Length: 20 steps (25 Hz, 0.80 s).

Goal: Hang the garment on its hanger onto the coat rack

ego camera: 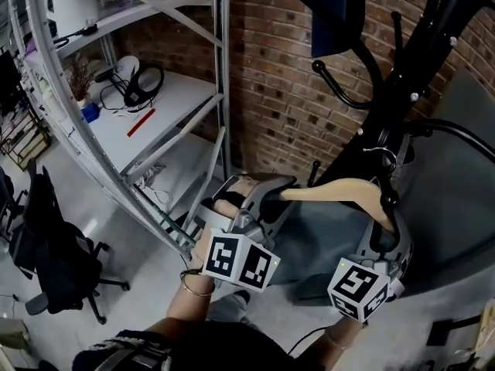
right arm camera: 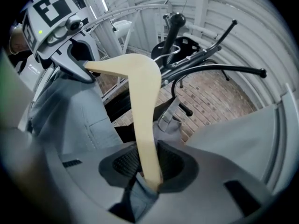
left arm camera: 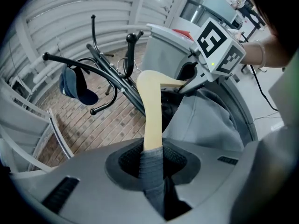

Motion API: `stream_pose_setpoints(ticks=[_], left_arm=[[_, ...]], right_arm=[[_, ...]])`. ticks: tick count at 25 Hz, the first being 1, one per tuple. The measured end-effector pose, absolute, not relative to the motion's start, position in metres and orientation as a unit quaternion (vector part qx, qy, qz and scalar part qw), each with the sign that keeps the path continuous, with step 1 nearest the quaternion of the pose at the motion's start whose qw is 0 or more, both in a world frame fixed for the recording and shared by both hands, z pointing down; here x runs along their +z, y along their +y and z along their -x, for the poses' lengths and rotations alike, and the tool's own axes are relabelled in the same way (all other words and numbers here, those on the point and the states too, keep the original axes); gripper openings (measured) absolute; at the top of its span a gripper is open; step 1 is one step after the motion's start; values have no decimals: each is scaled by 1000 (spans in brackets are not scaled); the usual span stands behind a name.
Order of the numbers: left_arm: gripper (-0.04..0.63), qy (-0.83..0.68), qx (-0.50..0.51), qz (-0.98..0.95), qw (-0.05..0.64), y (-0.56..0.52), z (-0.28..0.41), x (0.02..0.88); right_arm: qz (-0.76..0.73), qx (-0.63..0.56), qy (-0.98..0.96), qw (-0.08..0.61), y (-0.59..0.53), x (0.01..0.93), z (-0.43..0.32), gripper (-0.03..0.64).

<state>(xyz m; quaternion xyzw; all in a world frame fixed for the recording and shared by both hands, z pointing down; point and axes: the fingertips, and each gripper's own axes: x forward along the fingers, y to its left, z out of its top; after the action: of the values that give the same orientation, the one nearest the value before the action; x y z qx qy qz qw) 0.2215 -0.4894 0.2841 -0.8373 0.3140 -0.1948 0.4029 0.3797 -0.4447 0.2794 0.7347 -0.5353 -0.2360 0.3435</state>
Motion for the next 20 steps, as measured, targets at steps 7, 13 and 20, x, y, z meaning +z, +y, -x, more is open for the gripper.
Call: stream_pose_setpoints(ticks=[7,13,20], left_arm=[[78,304,-205,846,386,-504,-226,306],[78,298,-196,851,385,-505,-231,311],[123,288,-134,874,368,-494,-226,301]], right_arm=[[-729,-220,-540,360,-460,300,-384,103],[-737,-219,-537,348,-464,304,-390,104],[-742,-208,-554,316,-461,301,-385,111]])
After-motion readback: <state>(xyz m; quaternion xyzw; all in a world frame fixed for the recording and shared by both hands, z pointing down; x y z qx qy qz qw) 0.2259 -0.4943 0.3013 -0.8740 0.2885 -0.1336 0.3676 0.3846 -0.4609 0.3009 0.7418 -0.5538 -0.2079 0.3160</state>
